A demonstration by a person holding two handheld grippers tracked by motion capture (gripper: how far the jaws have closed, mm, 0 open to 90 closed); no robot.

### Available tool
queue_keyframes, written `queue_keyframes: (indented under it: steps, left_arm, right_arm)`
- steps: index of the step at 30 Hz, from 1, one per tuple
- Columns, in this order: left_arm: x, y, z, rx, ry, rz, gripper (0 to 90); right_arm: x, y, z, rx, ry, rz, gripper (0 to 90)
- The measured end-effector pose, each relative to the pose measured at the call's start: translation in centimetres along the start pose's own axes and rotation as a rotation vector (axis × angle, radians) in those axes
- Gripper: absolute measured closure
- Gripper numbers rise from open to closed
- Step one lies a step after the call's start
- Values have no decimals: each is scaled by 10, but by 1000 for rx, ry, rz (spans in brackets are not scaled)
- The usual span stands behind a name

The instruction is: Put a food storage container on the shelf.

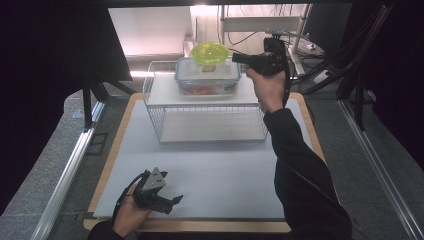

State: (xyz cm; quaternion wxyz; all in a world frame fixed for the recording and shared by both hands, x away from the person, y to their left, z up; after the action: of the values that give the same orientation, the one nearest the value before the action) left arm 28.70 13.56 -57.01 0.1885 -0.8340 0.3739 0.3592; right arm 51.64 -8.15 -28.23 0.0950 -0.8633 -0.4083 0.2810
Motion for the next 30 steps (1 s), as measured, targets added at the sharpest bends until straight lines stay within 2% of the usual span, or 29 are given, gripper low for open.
queue_keyframes:
  steps: [2,4,6,9,12,16,30]
  left_arm:
    - [0,0,0,2,0,-2,60]
    - [0,1,0,3,-2,-3,60]
    - [0,1,0,3,-2,-3,60]
    - [0,0,0,2,-1,-3,60]
    - [0,0,0,1,1,-2,60]
    - [0,0,0,2,1,-1,60]
    - [0,0,0,3,1,0,60]
  right_arm:
    - [6,-7,13,-42,-40,-9,899]
    - [15,-13,24,-91,-91,5,900]
    - [25,-17,28,-137,-118,17,899]
    - [37,-21,30,-180,-147,41,899]
    - [47,-21,29,-193,-158,52,900]
    - [55,-19,28,-182,-168,58,899]
    - [74,-17,22,-181,-178,65,899]
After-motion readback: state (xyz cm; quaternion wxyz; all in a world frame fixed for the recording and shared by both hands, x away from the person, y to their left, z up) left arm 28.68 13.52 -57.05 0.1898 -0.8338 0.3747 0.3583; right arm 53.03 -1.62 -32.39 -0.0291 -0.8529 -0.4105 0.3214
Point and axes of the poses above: each handheld gripper's, and its own axes: x roughly forward along the jaws, z roughly out of its underside, y roughly to its right, the point moved 8 cm from there along x, roughly forward along the jaws, and after that the axes turned 7 degrees about -y, right-handed, at the moved point
